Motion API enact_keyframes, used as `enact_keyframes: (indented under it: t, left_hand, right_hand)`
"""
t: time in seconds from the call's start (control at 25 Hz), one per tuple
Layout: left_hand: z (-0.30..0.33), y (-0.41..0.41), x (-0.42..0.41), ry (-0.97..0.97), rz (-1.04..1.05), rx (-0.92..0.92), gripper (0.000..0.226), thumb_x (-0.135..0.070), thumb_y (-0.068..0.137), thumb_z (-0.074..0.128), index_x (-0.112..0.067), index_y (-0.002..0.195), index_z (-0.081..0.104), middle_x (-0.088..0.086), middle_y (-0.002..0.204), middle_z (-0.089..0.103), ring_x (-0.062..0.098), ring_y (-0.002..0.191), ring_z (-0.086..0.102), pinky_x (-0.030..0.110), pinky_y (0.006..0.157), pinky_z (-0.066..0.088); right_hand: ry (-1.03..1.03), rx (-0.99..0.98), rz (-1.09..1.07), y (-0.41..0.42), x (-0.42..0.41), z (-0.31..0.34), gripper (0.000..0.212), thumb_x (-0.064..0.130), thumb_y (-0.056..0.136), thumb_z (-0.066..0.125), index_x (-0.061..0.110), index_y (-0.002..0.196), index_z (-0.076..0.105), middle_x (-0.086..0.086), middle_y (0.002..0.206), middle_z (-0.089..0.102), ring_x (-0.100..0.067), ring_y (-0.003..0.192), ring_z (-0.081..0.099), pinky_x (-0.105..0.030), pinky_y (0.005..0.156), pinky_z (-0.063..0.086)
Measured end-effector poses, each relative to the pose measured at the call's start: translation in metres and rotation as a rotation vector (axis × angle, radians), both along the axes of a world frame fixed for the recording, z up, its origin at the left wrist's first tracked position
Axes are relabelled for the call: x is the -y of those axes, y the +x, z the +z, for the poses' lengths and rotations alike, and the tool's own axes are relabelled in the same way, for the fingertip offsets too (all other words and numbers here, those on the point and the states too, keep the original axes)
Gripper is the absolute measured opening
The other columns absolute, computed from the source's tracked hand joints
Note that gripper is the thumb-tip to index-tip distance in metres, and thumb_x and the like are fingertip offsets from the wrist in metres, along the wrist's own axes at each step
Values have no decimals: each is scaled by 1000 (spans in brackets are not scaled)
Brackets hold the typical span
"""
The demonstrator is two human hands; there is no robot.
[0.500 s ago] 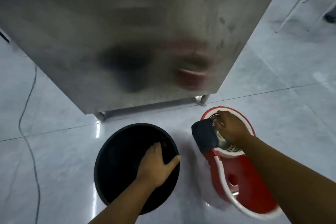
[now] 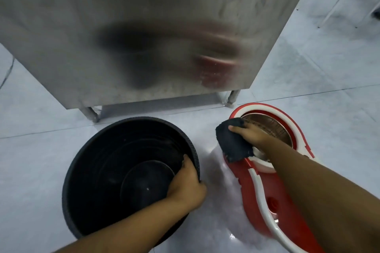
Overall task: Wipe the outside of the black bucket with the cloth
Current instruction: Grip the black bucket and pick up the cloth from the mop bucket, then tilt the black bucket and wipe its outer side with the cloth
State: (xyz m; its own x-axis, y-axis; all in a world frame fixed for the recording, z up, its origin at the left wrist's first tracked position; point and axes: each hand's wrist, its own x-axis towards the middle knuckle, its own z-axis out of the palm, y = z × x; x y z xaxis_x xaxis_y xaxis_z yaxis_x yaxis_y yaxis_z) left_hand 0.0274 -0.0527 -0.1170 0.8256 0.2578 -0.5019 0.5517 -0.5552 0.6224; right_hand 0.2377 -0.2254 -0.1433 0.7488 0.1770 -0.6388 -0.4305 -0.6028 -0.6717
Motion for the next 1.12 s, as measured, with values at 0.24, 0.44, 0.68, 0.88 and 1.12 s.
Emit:
enact_keyframes:
  t: [0.24,0.44,0.68,0.88,1.12]
  left_hand:
    - [-3,4,-2,32,-98,91,55,-11,81,48,-9,135,35,17,125,59,35,111,59,40,92,52]
    - [32,7,-19,104,-161,103,15,-9,86,47,-9,101,46,13,108,59,31,96,57,36,81,47]
    - [91,6,-89,49,57,145,19,-7,87,49,-9,103,60,14,102,64,33,94,62,45,88,54]
    - [117,-14,-131,-120,368,322,28,-32,88,57,-9,95,71,20,98,74,37,93,69,54,92,54]
    - [150,-56,-107,-131,415,518,48,-48,86,55,-1,88,68,27,89,72,41,87,70,58,85,55]
  right_hand:
    - [97,-41,60,3,2,22,46,34,81,74,13,119,58,-8,106,69,-26,93,68,-33,65,58]
    - [66,-45,35,-11,-7,45,35,24,89,65,8,119,57,-13,107,68,-30,96,66,-39,74,55]
    - [327,-23,-291,-52,-41,79,37,27,80,67,4,109,60,-15,103,69,-31,96,65,-42,88,53]
    - [313,389,-324,-170,-95,89,20,23,90,60,16,108,57,2,101,62,-23,101,59,-31,88,41]
    - [121,1095,164,-329,-142,84,54,35,91,48,25,141,31,5,162,15,-14,151,2,-38,120,0]
